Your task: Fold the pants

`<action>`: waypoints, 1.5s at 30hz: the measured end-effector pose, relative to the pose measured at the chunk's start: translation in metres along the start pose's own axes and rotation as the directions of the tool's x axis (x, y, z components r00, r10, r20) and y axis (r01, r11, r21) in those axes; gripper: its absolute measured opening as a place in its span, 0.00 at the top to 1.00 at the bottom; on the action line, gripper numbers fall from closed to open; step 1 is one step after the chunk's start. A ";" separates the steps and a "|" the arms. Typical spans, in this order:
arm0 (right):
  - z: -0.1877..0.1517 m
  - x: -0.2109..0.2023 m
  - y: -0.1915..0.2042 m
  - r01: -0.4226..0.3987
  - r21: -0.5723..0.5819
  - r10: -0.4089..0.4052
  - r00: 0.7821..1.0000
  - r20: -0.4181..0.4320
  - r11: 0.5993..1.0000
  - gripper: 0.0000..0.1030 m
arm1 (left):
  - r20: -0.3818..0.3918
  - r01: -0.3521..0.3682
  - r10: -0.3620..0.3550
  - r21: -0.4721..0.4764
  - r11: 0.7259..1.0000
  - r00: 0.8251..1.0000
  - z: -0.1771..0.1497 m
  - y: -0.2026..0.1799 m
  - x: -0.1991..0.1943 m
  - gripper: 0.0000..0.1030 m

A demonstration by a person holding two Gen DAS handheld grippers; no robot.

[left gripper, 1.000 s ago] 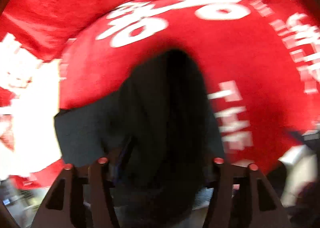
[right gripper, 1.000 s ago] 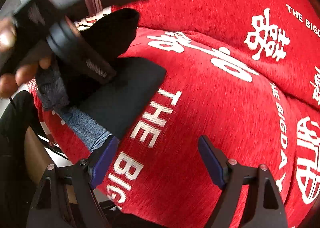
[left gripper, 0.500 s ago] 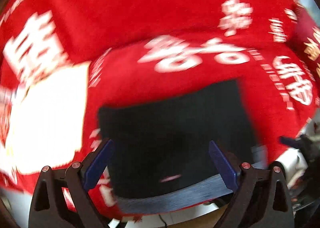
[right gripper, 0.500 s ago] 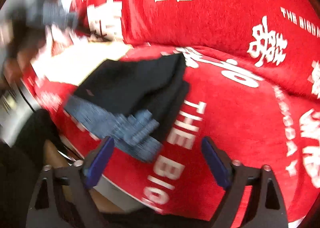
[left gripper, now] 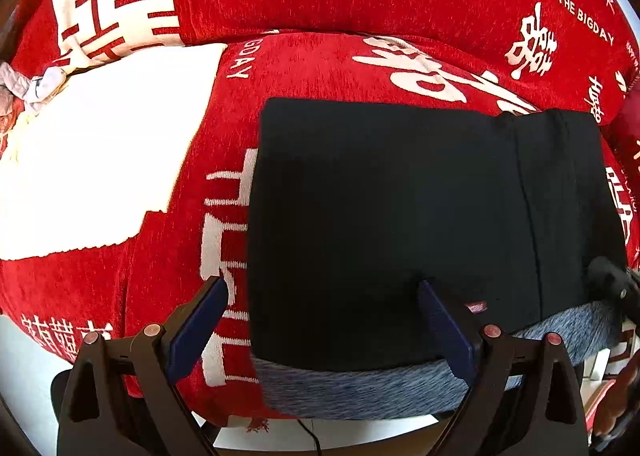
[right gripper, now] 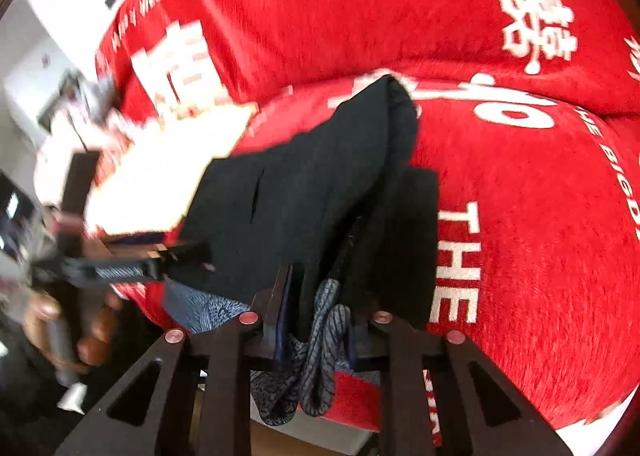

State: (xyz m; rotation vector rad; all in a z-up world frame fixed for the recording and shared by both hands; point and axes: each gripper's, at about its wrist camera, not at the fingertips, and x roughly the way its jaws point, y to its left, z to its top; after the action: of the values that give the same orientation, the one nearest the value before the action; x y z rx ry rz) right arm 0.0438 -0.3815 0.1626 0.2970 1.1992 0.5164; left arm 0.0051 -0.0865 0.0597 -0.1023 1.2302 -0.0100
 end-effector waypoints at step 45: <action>0.077 0.117 0.010 0.319 -0.207 -0.350 0.927 -0.135 0.925 0.07 | -0.061 -0.003 -0.002 -0.078 0.997 0.998 0.080 0.008 0.055 0.00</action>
State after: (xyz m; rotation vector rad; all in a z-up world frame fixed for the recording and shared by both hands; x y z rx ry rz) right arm 0.1451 -0.3075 0.0994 -0.1131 1.3253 0.3511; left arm 0.0990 -0.0766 0.0336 -0.1707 1.2920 0.0357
